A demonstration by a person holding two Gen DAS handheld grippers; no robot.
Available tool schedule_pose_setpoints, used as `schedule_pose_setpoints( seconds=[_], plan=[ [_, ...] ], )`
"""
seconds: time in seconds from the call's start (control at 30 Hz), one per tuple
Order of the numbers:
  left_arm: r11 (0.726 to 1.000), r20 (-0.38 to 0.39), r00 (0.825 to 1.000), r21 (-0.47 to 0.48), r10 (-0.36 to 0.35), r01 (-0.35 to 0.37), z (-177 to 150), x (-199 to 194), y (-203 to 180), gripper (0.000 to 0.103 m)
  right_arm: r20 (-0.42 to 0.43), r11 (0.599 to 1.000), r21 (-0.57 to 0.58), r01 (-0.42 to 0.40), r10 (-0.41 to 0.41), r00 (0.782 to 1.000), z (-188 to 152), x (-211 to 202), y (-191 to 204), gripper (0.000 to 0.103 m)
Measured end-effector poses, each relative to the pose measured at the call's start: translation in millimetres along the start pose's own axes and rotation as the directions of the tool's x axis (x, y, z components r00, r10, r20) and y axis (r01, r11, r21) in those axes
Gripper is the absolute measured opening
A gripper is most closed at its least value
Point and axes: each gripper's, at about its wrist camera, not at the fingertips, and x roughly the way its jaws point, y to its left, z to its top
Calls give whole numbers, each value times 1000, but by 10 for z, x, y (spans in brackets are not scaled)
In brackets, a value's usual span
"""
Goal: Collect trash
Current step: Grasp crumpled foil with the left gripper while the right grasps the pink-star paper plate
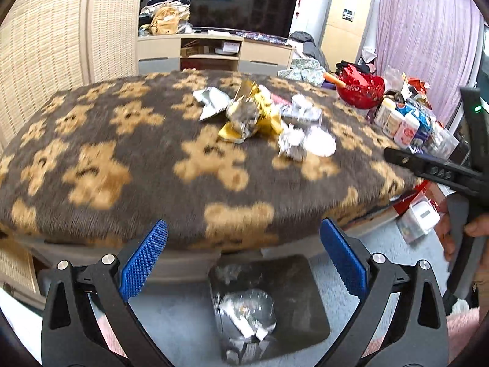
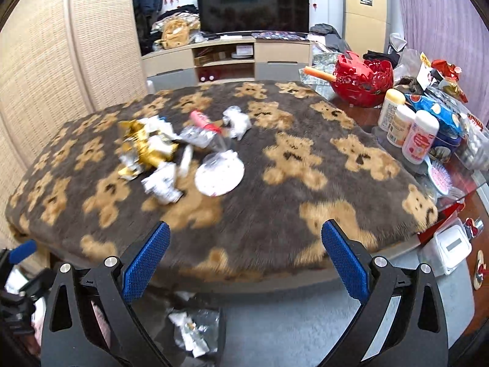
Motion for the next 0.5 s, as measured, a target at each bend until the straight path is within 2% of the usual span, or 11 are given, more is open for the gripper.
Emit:
schedule_pose_setpoints(
  seconds=[0.13,0.27,0.37,0.4,0.5],
  plan=[
    [1000,-1,1000,12,-6,6,224,274,-90,95,-24,999,30,-26,26,999,150,363,-50,100],
    [999,-20,1000,27,-21,22,397,607,-202,93,-31,999,9,-39,39,999,307,684,1,98],
    [998,-28,999,55,-29,30,513,845,-309,82,-56,994,37,-106,108,993,389,877,-15,86],
    [998,-30,999,61,-34,36,550,912,-337,81,-65,992,51,-114,117,991,409,942,-37,84],
    [995,-34,998,82,-53,56,636,1106,-446,79,-67,990,83,-114,119,991,449,1043,-99,84]
  ],
)
